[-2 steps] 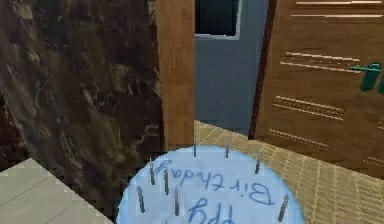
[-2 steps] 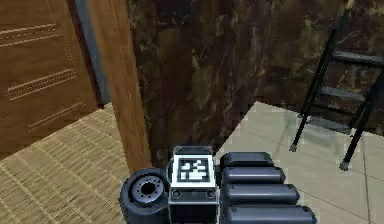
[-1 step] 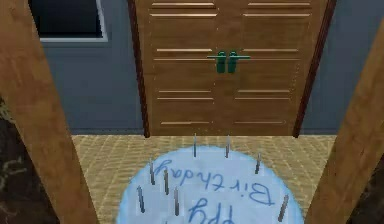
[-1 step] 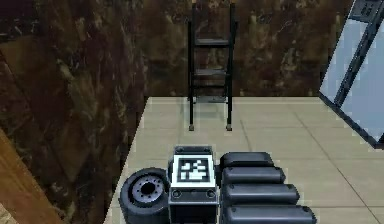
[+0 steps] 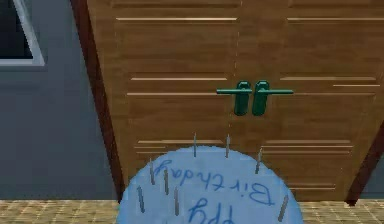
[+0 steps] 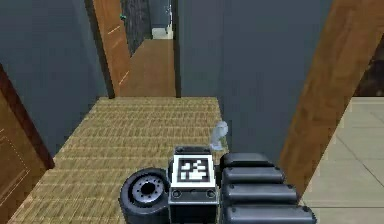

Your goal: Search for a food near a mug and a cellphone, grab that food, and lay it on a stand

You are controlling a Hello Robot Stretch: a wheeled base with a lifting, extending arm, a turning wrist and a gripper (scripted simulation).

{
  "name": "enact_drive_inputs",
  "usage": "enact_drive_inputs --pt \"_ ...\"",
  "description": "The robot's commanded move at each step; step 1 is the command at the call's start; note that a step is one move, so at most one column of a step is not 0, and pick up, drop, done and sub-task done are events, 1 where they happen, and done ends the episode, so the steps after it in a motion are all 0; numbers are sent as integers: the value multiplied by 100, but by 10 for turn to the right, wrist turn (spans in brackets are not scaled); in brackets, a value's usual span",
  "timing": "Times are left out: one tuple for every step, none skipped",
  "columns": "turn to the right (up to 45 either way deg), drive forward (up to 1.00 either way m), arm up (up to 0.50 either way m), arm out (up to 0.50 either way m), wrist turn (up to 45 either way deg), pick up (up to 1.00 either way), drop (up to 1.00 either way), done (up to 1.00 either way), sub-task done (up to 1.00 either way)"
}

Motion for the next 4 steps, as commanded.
enact_drive_inputs --pt "0 50 0 0 0 0 0 0 0" --pt "-360 0 0 0 0 0 0 0 0" --pt "0 30 0 0 0 0 0 0 0" --pt "-450 0 0 0 0 0 0 0 0"
